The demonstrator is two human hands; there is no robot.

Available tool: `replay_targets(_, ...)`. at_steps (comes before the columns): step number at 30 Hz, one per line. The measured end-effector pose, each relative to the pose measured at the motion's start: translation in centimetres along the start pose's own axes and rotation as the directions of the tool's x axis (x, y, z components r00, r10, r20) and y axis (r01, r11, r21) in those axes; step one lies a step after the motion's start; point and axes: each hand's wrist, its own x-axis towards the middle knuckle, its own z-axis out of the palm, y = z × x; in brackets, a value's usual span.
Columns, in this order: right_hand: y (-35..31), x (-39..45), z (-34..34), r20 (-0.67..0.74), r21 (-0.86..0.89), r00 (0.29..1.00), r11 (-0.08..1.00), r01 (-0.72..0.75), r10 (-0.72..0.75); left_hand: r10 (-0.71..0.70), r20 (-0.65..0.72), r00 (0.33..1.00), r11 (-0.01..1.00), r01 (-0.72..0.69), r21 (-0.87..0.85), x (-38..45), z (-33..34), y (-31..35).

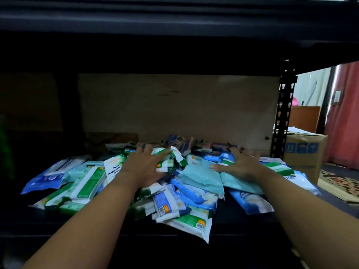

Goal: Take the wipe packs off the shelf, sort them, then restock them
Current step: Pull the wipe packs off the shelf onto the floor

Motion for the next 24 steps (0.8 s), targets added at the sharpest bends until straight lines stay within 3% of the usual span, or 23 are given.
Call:
replay_targets(5,-0.5,0.2,-0.5,-0.061,-0.095,0.998,0.995,0.026,-0.032,0.039,-0.033,0.999,0.999,-0.039,0.010,0.3,0.3,-0.1)
replay_targets(13,-0.7,-0.7,-0.2,-0.363,-0.177,0.924,0.983,0.054,-0.117,0.070,-0.039,0.997,0.996,-0.067,0.063,0.2,0.0,0.5)
replay_targets(21,-1.2,-2.4,0.5,-0.388,-0.222,0.908,0.972,0.075,-0.159,0.079,-0.052,0.995,0.994,-0.075,0.075,0.3,-0.1,0.9)
replay_targets(24,-1.1,-2.7,0.3,-0.386,-0.144,0.908,0.982,0.118,-0.166,0.084,-0.077,0.993,0.993,-0.078,0.085,-0.2,-0.7,1.3)
